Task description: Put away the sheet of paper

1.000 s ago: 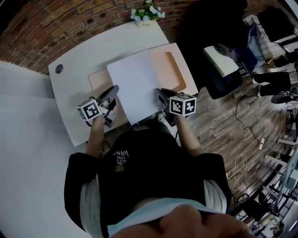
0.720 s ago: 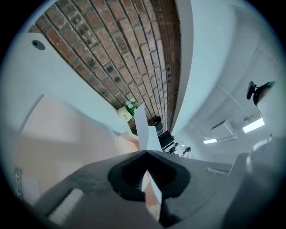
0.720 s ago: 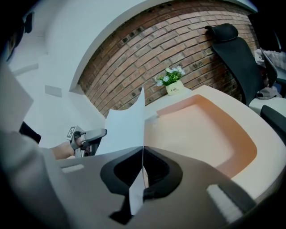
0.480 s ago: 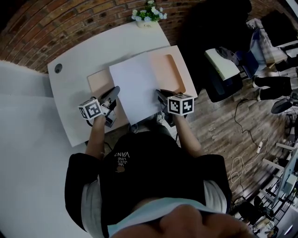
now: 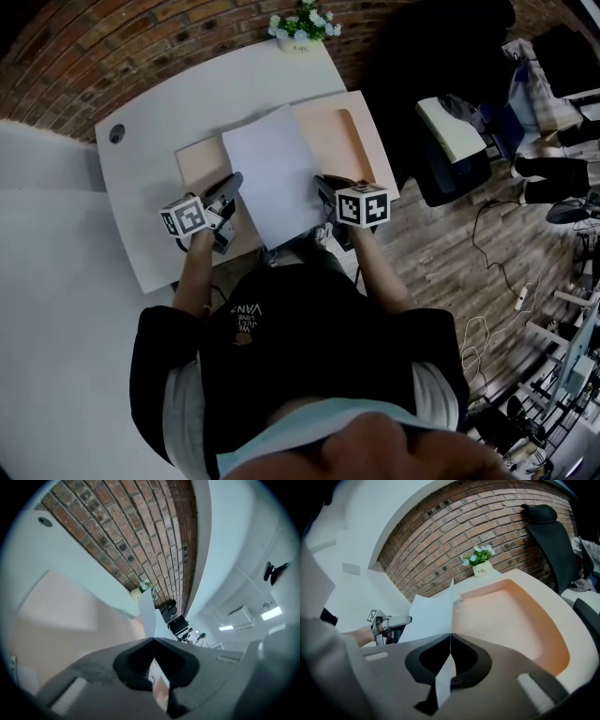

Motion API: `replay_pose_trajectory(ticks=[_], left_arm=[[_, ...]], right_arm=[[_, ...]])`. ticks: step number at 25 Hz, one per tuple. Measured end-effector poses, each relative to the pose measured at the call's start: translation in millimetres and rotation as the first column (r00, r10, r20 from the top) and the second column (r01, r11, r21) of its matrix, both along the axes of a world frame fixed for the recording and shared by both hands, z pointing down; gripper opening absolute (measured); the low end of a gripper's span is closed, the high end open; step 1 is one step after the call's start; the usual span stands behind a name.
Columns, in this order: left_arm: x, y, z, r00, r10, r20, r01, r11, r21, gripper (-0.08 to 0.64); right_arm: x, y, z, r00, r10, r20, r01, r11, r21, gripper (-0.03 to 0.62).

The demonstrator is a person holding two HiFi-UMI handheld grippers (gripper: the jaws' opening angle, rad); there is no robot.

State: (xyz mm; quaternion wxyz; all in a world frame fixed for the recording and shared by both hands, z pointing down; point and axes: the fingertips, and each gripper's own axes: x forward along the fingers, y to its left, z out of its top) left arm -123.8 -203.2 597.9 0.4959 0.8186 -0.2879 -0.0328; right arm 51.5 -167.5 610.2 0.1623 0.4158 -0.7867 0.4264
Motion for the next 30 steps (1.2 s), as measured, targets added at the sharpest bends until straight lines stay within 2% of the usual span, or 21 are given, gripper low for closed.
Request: replay_pose_trajectory(ticks=[7, 14, 30], left_arm=[[-2, -1, 14, 1.0, -0.004, 0.028, 0.004, 1.0, -0.024, 0.0], [0, -4, 14, 1.0, 0.001, 0.026, 0.0, 1.0, -0.024, 0.0], [-3, -4, 35, 0.999, -0.023, 0.048, 0.027, 0.996, -0.08, 0.0]], right_arm=[[0, -4, 0, 1.0, -0.011, -0.022, 0.011, 1.0, -0.005, 0.016], [2, -8, 0, 0.999, 0.007, -0.042, -0.006, 1.0, 0.003, 0.066], [37, -12, -17, 0.993, 0.114, -0.033, -0.112, 0.992, 0.061, 0.076]])
